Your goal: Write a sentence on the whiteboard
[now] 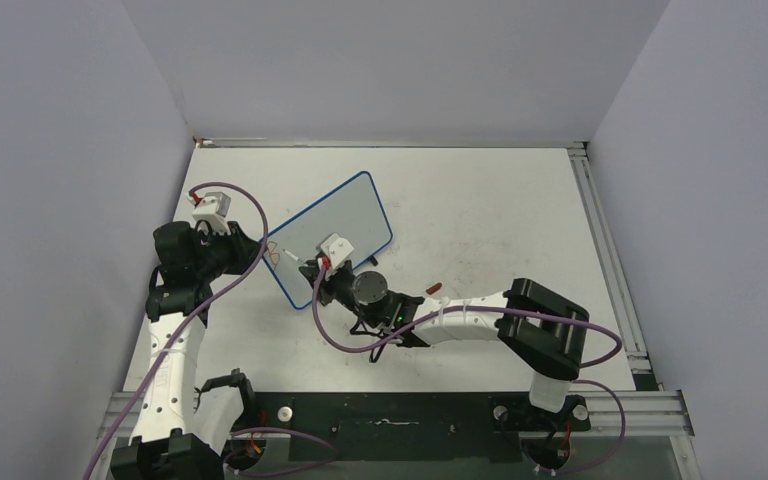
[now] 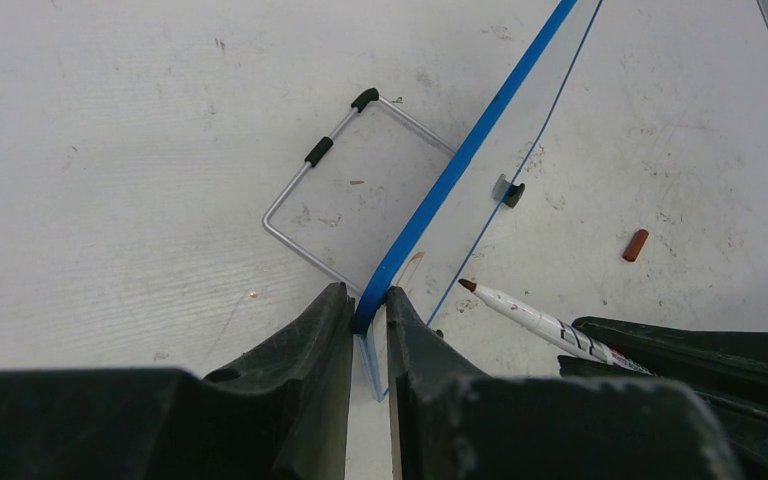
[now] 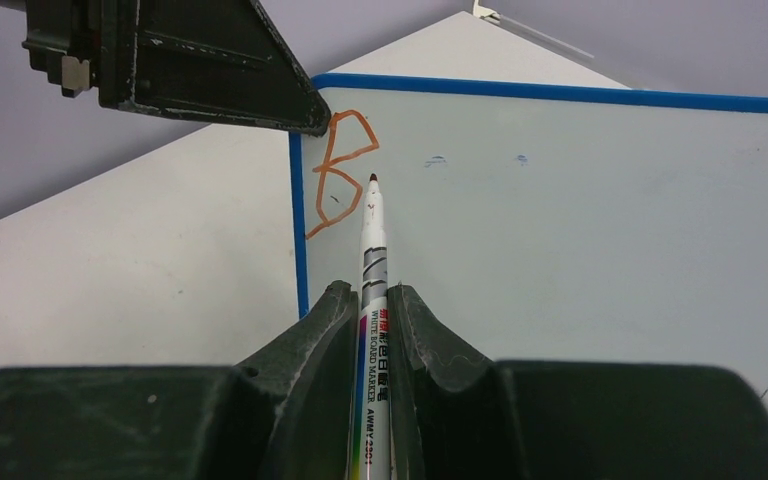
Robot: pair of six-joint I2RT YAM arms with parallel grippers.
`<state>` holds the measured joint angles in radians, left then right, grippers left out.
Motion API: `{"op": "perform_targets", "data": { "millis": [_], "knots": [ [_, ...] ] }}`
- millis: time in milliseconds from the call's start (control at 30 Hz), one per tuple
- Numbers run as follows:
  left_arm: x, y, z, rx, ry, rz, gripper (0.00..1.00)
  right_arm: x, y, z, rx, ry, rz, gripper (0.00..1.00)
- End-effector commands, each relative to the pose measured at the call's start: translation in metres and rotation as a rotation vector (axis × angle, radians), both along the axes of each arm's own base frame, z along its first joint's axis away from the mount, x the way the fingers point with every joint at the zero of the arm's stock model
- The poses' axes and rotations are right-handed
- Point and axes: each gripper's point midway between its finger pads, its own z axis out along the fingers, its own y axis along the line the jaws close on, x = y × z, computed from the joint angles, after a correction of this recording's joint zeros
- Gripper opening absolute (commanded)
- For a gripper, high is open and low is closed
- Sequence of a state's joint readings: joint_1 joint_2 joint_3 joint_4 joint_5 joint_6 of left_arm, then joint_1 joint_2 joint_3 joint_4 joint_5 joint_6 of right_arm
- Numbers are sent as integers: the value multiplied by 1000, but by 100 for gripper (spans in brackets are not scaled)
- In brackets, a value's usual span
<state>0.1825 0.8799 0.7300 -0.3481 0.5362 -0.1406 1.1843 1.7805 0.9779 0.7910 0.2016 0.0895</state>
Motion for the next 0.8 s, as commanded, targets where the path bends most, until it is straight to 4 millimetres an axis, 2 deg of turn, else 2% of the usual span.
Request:
{"op": "perform_targets", "data": {
  "millis": [0, 300, 767],
  "knots": [
    [-1, 0, 0, 16, 0, -3, 0, 4, 14, 31, 80, -41, 19, 5],
    [-1, 1, 1, 18, -1, -2, 0, 5, 22, 24, 68, -34, 31, 5],
    [-1, 1, 0, 19, 0, -2, 0, 15, 16, 12, 50, -10, -27, 5]
  ]
}}
